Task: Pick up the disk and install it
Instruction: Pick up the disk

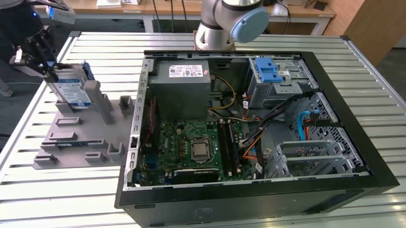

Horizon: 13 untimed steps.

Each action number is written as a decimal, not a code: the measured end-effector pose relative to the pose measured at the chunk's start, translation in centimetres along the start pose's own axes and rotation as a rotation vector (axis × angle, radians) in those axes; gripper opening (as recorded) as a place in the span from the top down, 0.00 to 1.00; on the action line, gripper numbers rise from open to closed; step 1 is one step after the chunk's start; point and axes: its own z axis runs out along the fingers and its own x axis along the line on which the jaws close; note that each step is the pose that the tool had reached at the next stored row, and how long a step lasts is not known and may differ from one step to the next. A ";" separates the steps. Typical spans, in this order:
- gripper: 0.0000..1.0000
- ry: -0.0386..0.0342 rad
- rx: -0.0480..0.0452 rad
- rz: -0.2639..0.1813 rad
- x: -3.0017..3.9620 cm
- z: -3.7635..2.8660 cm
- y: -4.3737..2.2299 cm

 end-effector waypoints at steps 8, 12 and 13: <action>0.64 -0.0001 0.0001 0.000 -0.01 -0.48 0.01; 0.64 -0.0001 0.0002 0.000 -0.01 -0.49 0.01; 0.64 -0.0001 0.0002 0.000 -0.01 -0.49 0.01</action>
